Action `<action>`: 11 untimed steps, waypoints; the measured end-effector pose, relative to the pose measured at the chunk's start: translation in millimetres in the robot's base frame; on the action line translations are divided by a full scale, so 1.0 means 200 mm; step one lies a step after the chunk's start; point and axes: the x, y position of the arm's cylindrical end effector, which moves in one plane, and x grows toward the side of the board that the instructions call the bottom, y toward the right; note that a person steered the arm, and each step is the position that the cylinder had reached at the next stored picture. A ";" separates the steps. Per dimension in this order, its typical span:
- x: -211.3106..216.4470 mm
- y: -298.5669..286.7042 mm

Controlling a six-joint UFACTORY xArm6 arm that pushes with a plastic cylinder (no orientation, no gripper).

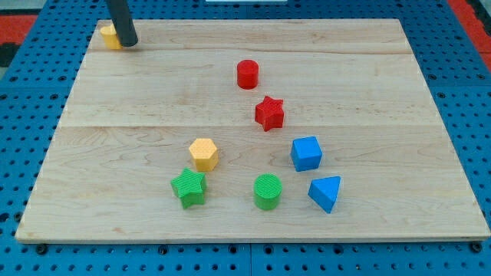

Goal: Move the yellow hexagon slightly towards the yellow heart

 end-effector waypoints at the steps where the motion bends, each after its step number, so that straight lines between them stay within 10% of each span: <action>1: 0.00 0.00; 5: 1.27 1.06; 6: 1.38 0.72; 9: 1.16 0.72; 11: 0.81 0.20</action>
